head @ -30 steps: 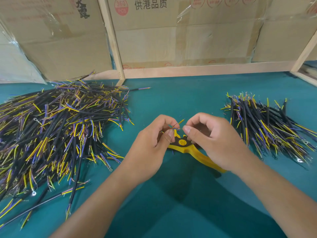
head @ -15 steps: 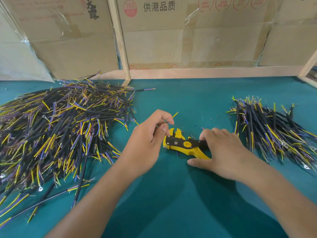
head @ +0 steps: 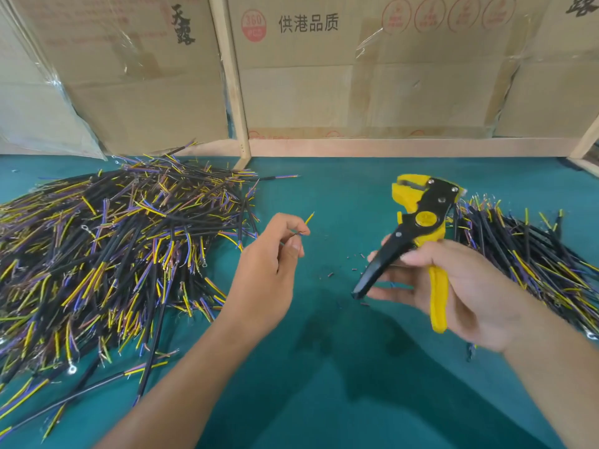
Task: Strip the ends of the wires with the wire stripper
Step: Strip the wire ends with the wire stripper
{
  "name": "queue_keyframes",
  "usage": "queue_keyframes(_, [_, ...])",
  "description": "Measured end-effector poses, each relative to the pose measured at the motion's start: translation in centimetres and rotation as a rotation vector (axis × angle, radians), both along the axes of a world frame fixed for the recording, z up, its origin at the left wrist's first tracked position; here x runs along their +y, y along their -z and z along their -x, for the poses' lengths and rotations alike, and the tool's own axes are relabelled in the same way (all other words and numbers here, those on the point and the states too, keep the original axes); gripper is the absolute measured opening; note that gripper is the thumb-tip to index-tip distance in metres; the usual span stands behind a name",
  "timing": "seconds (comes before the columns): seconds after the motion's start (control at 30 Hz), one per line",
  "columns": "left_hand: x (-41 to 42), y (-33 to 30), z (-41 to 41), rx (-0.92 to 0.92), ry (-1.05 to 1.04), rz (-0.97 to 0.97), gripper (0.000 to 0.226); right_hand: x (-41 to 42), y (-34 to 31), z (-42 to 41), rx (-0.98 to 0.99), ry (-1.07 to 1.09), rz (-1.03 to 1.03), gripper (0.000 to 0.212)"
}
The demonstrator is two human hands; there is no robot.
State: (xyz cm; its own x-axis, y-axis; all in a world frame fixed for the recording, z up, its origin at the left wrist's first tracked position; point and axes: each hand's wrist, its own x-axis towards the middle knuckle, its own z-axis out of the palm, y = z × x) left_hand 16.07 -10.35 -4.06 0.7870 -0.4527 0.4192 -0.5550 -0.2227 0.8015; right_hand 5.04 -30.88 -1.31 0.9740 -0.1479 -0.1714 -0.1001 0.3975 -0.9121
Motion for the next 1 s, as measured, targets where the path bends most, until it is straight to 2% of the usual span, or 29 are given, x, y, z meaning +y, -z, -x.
queue_keyframes(0.13, [-0.2, 0.6, -0.3, -0.019, 0.006, -0.001, 0.026, 0.2, 1.6, -0.3, -0.023, -0.116, -0.180, 0.039])
queue_keyframes(0.2, [-0.1, 0.7, -0.3, -0.029, 0.016, 0.012, 0.021, 0.4, 2.3, -0.6, -0.021, -0.176, -0.215, 0.040])
queue_keyframes(0.27, [-0.1, 0.7, -0.4, -0.037, 0.018, 0.029, 0.020, 0.5, 2.8, -0.8, 0.035, -0.225, -0.195, 0.033])
queue_keyframes(0.33, [0.0, 0.7, -0.4, -0.041, 0.019, 0.046, 0.020, 0.7, 3.0, -0.8, 0.101, -0.297, -0.161, 0.040])
queue_keyframes(0.4, [0.1, 0.6, -0.5, -0.034, 0.019, 0.057, 0.020, 1.1, 3.1, -0.6, 0.119, -0.360, -0.126, 0.033])
queue_keyframes(0.53, [0.0, 0.7, -0.3, -0.015, 0.034, 0.059, 0.019, 2.1, 3.0, -0.3, 0.102, -0.407, -0.099, 0.024])
queue_keyframes(1.0, [-0.2, 0.5, 0.6, 0.013, 0.028, 0.067, 0.023, 2.3, 3.1, -0.4, 0.036, -0.467, -0.109, 0.021])
